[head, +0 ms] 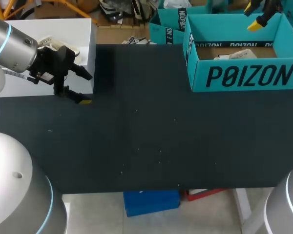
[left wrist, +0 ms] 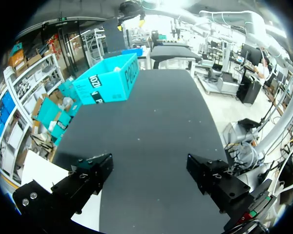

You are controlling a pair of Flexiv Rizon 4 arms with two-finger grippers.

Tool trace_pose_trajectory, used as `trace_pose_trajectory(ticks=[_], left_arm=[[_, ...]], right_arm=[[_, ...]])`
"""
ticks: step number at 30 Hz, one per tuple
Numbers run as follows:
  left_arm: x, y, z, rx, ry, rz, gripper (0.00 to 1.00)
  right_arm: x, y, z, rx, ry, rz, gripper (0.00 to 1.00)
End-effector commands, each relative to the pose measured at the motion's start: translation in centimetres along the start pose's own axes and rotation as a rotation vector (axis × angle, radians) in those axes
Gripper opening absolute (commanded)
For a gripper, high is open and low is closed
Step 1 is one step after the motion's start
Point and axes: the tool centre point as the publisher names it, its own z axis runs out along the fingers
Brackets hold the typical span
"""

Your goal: Take the shoe out of the shoebox, open the shoe tongue, remove and reinsert the insole, then place the shoe into the shoebox

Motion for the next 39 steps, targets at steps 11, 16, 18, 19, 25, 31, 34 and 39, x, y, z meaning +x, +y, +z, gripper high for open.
trace_pose_trajectory(ticks=[11,16,18,19,25,31,34,39], left_arm=[[0.1,0.1,0.1,0.0,-0.006,0.002,1.0],[0.1,0.1,0.1,0.0,-0.006,0.002,1.0],[0.1,0.1,0.1,0.0,-0.006,0.002,1.0],[0.1,0.1,0.1,0.0,-0.006,0.002,1.0],[0.1,0.1,0.1,0.0,-0.006,0.002,1.0],[0.1,0.1,0.1,0.0,-0.006,0.002,1.0],[0.1,0.1,0.1,0.0,-0.006,0.002,1.0],[0.1,0.1,0.1,0.0,-0.006,0.002,1.0]], right_arm=[[2.9,1.2,3.4,-0.052,-0.544,0.007,1.0],[2.9,1.2,3.4,-0.052,-0.544,0.007,1.0],[2.9,1.2,3.4,-0.052,-0.544,0.007,1.0],[3.0,1.2,3.6,-0.114,-0.537,0.009,1.0],[3.4,2.2,4.9,-0.364,-0.46,-0.025,1.0],[3.9,3.0,5.9,-0.474,-0.374,-0.073,1.0],[4.1,3.1,6.3,-0.487,-0.332,-0.093,1.0],[4.3,3.3,6.8,-0.492,-0.288,-0.113,1.0]])
